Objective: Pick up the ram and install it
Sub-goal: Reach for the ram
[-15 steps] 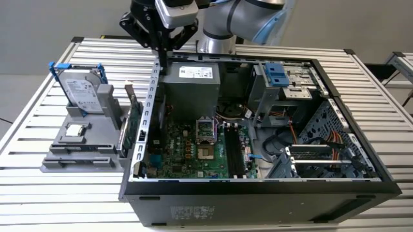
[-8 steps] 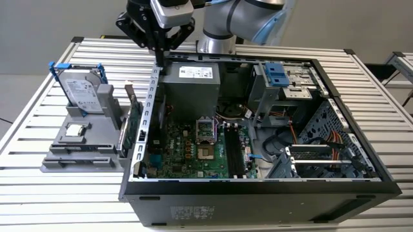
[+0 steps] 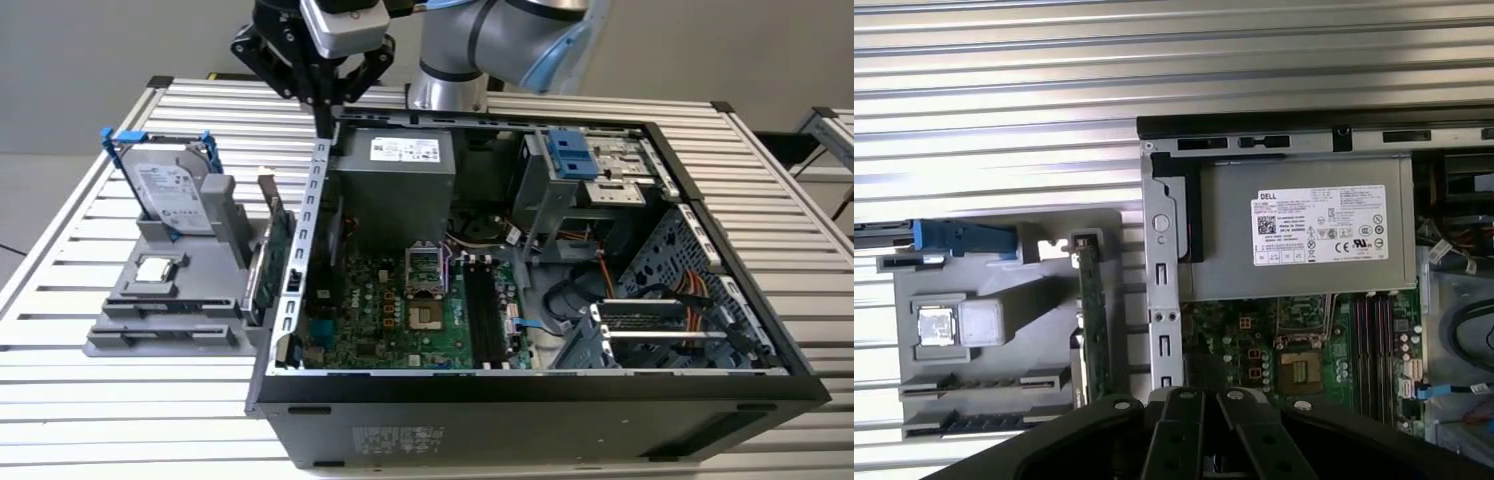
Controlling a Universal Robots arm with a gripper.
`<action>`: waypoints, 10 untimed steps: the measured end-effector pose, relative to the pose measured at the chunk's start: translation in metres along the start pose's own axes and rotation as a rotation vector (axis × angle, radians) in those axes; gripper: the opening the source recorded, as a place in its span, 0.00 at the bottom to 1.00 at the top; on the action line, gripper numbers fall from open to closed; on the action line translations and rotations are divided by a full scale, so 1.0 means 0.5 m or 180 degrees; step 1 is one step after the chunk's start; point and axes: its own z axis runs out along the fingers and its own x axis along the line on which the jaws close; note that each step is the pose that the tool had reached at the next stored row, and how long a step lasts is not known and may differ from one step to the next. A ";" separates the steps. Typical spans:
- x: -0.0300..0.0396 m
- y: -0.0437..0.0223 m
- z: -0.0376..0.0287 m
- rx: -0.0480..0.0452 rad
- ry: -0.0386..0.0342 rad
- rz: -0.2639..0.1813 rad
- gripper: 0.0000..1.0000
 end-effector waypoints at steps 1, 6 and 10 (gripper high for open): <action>0.002 0.000 0.000 0.0000 0.0000 0.0000 0.00; 0.010 -0.001 0.000 0.0000 0.0000 0.0000 0.00; 0.016 -0.001 0.000 0.0000 0.0000 0.0000 0.00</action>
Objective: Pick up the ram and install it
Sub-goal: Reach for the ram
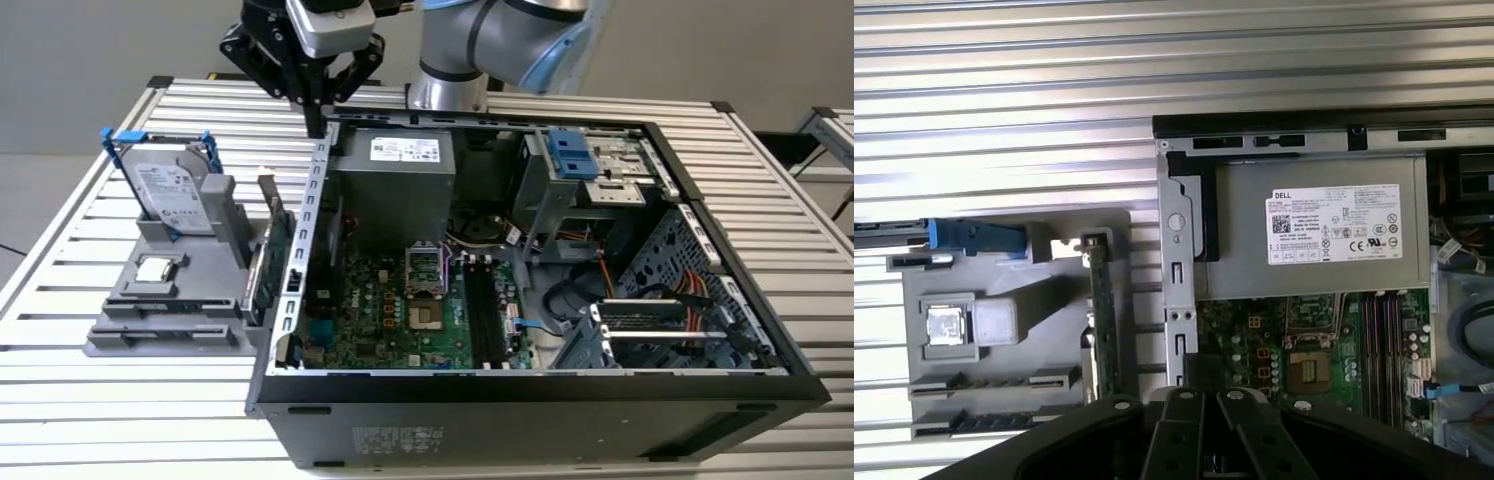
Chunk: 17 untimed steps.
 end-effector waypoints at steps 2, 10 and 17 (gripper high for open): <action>0.003 0.000 0.000 0.0000 0.0000 0.0000 0.00; 0.016 -0.001 0.000 0.0000 0.0000 0.0000 0.00; 0.027 -0.002 -0.001 0.0000 0.0000 0.0000 0.00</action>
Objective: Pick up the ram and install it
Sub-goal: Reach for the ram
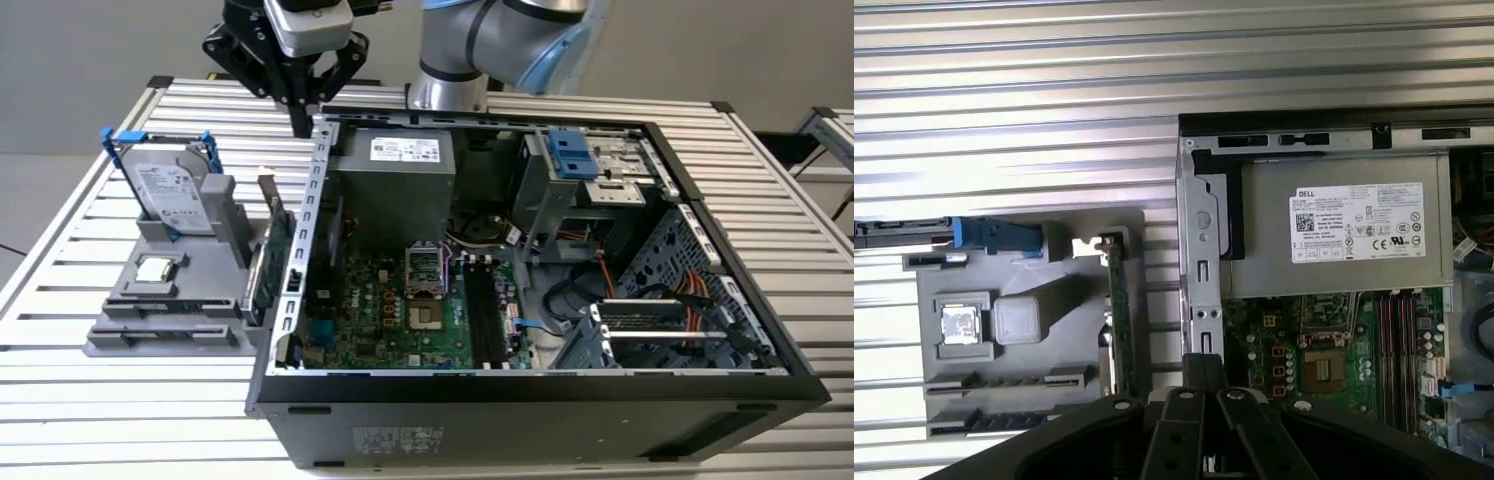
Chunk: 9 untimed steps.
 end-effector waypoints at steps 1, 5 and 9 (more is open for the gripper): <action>0.002 0.000 0.000 0.0000 0.0000 0.0000 0.00; 0.008 -0.001 0.000 0.0000 0.0000 0.0000 0.00; 0.015 -0.001 0.000 0.0000 0.0000 0.0000 0.00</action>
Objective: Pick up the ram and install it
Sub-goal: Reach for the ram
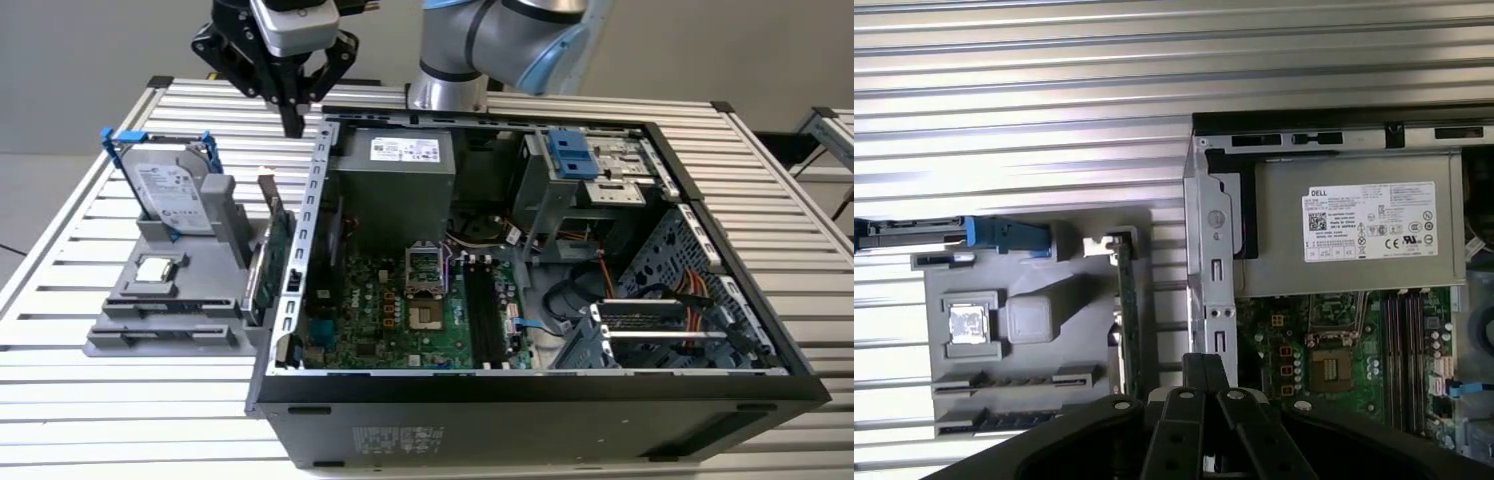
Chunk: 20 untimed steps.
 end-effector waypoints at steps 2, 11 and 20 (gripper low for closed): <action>0.003 0.000 0.000 0.0000 0.0000 0.0000 0.00; 0.018 -0.001 0.000 0.0000 0.0000 0.0000 0.00; 0.032 -0.002 -0.001 0.0000 0.0000 0.0000 0.00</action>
